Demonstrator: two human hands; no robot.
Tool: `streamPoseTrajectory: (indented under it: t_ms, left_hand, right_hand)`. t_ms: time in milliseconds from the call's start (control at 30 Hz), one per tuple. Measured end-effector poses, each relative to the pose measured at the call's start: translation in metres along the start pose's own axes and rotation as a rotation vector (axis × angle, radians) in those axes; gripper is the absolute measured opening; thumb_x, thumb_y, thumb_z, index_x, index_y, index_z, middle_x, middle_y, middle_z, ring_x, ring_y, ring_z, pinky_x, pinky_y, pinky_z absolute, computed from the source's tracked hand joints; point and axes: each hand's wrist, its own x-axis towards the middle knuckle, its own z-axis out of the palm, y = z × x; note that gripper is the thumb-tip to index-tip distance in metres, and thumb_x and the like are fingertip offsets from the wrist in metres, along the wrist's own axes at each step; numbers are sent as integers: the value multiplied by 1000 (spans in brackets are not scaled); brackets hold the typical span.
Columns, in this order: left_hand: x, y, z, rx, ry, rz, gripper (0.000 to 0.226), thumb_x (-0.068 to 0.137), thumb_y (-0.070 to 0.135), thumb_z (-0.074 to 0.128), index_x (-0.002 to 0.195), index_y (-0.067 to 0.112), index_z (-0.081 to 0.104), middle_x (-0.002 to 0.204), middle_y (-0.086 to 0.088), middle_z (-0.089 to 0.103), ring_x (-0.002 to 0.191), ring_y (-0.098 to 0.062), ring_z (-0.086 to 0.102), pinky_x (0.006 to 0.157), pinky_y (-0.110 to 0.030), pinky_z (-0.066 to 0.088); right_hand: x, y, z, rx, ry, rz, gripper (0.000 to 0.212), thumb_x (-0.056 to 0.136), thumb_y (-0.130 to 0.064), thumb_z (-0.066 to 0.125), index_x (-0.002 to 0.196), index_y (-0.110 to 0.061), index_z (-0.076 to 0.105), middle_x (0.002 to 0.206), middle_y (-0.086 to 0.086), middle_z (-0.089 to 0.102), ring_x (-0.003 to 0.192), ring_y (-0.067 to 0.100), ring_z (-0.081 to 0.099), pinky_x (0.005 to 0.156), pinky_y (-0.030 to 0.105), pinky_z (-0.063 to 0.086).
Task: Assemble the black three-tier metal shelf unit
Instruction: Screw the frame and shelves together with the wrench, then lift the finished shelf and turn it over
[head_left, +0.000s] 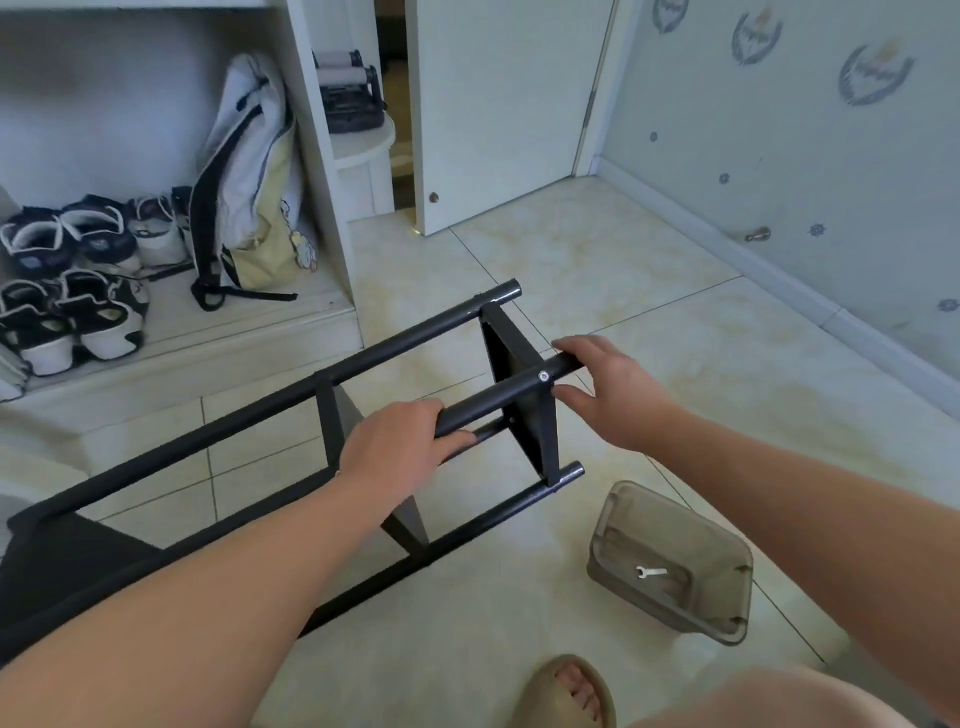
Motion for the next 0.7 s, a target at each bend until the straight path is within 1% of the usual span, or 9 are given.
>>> streamPoseTrajectory:
  t_ms: [100,167,233,300,367,533,600,667,700]
  left_hand:
    - [0,-4,-29,-86,124,-35,45,91,63,54,71,24,44,66,4,57,60,-11,54,50,-27,35]
    - [0,-8,-46,-142,204,-53,46,91,62,56,73,20,49,65,2,57,60,-15,56,52,-29,41]
    - [-1,-12,-62,-212,274,-70,46,91,60,58,74,17,52,64,1,58,62,-18,58,54,-31,45]
    - [-3,-16,-77,-302,350,-79,45,91,56,62,70,18,50,61,1,55,59,-17,54,52,-30,40]
    - [-7,-19,-92,-386,415,-88,42,91,52,64,67,22,47,58,4,50,56,-14,49,51,-29,33]
    - [-11,-30,-113,-596,538,-139,43,90,45,68,64,19,46,56,5,45,53,-13,43,53,-29,33]
    - [-10,-36,-115,-653,580,-151,44,90,43,69,62,19,45,55,5,43,53,-14,42,54,-29,34]
    - [-6,-42,-116,-685,604,-168,46,89,42,69,62,15,45,55,4,43,53,-14,41,53,-28,34]
    - [-3,-45,-117,-701,605,-180,46,89,42,69,63,12,45,56,3,42,53,-15,41,53,-27,33]
  right_hand:
    - [3,-29,-17,-29,75,-50,78,100,-32,59,159,-40,10,162,-10,23,143,19,31,108,37,37]
    - [4,-48,-27,-9,134,-88,86,100,-30,59,159,-42,-1,164,-8,19,146,19,26,110,36,33]
    - [7,-64,-36,18,196,-105,85,100,-30,59,161,-35,0,166,-7,16,149,19,21,116,38,28]
    - [10,-79,-45,34,227,-84,83,100,-31,59,162,-28,4,167,-6,12,151,20,16,120,39,22]
    - [12,-87,-51,42,242,-48,82,100,-32,58,162,-25,5,168,-5,9,153,20,11,121,38,19]
    - [23,-97,-58,77,296,88,87,100,-33,59,162,-22,-1,169,-6,-5,155,23,6,122,44,20]
    - [30,-95,-58,129,286,148,87,100,-33,58,162,-20,-2,169,-7,-6,153,23,14,117,41,27]
    - [39,-93,-57,159,294,184,84,100,-32,58,161,-16,3,169,-6,1,145,23,31,100,34,36]
    - [44,-91,-55,158,302,190,82,100,-31,58,161,-14,5,168,-6,3,142,23,34,94,31,35]
